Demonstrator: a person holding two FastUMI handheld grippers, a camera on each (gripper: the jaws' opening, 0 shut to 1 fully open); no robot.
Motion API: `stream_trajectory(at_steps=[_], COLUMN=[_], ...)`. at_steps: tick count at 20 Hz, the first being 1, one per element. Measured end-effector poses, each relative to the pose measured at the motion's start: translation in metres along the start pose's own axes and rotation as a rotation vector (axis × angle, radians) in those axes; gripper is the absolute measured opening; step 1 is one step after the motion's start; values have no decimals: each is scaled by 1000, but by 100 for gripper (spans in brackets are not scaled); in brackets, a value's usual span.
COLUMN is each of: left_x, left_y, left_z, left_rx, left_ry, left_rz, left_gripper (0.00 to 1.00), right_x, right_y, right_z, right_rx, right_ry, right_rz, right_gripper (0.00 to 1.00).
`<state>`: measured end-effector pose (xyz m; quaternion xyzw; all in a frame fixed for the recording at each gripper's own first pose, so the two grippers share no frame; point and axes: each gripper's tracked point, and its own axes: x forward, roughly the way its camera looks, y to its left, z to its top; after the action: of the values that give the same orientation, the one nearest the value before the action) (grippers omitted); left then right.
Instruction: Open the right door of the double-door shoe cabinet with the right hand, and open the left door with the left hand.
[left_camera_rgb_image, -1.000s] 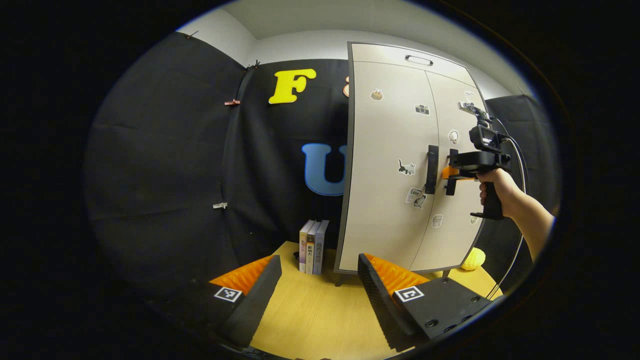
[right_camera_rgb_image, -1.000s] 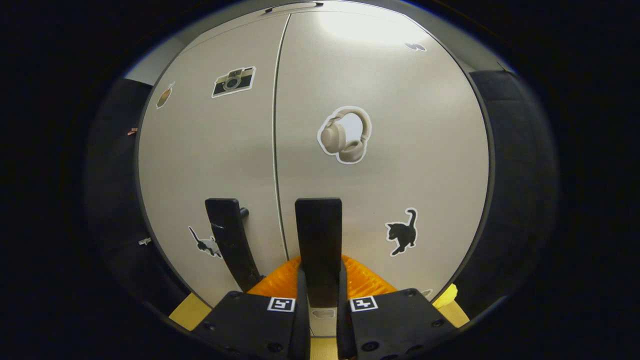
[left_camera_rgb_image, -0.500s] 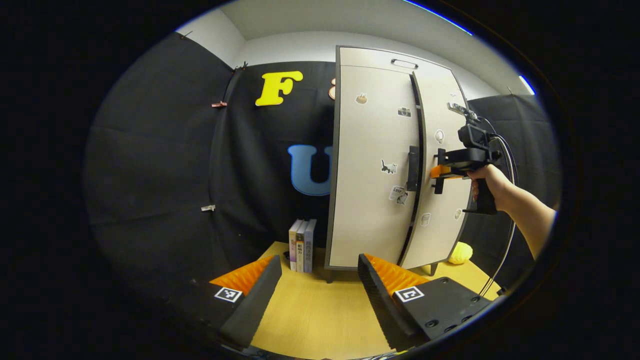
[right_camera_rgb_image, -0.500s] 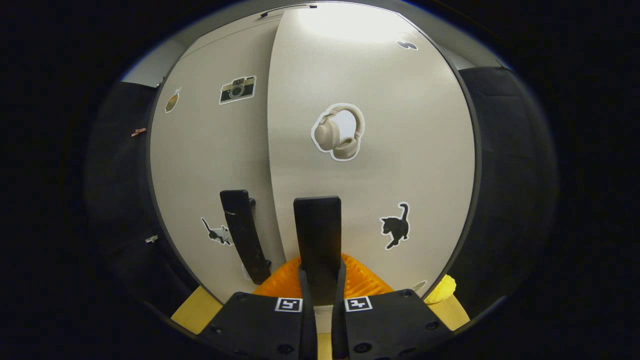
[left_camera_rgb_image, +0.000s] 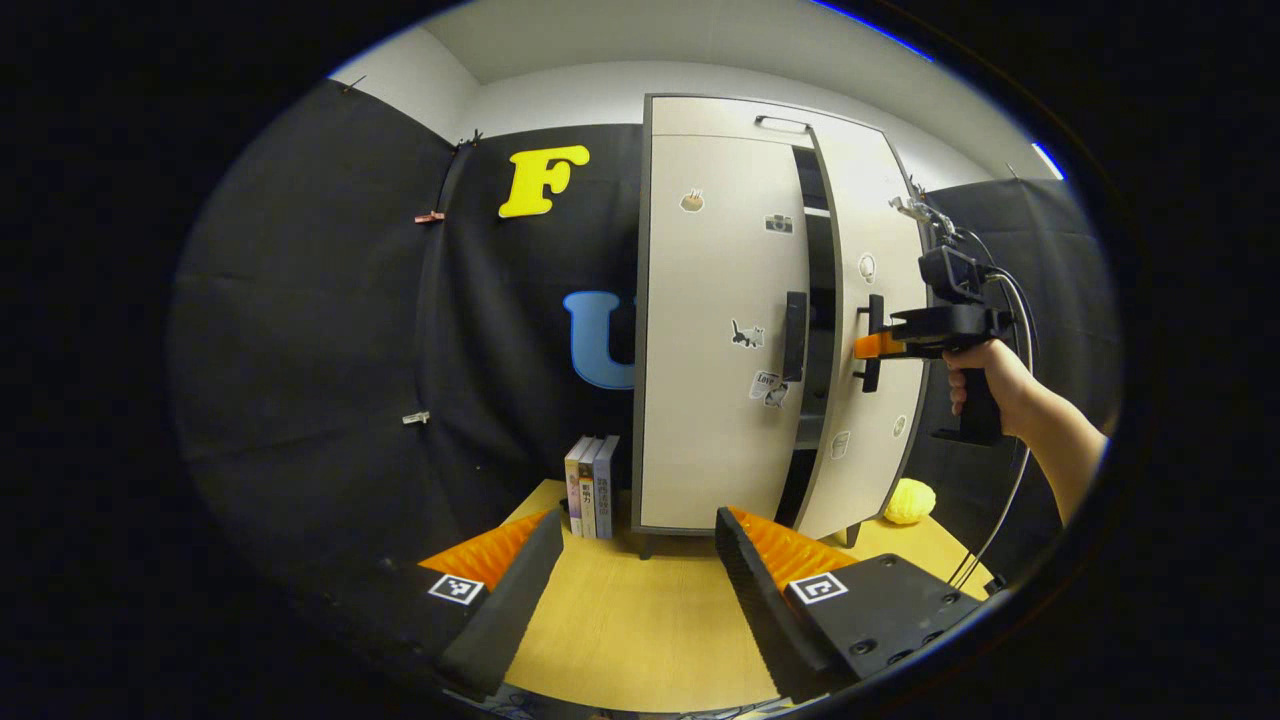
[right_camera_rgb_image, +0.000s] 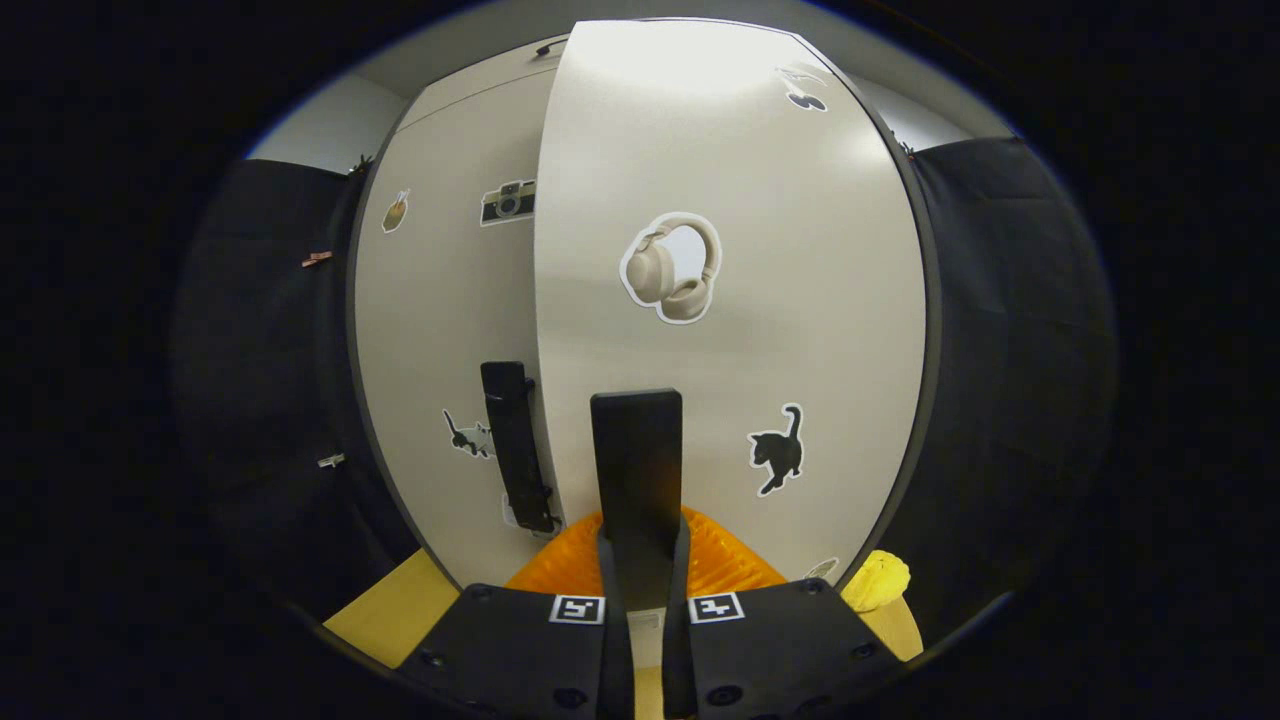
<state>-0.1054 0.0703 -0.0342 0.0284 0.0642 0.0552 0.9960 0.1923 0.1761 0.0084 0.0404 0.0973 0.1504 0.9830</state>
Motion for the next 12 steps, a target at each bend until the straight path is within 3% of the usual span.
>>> stream_trajectory(at_steps=[7,12], left_x=[-29,-38], left_y=[-72,-102], left_z=[13,13], left_rx=[-80,-39], left_ry=[-29,-38], left_rz=[88,150], left_gripper=[95,95], right_x=[-13,-27], right_y=[-3,-10], right_z=[2,5], right_rx=[-20,-6], right_ry=[-9,-16], right_rz=[198,300], right_gripper=[15,15])
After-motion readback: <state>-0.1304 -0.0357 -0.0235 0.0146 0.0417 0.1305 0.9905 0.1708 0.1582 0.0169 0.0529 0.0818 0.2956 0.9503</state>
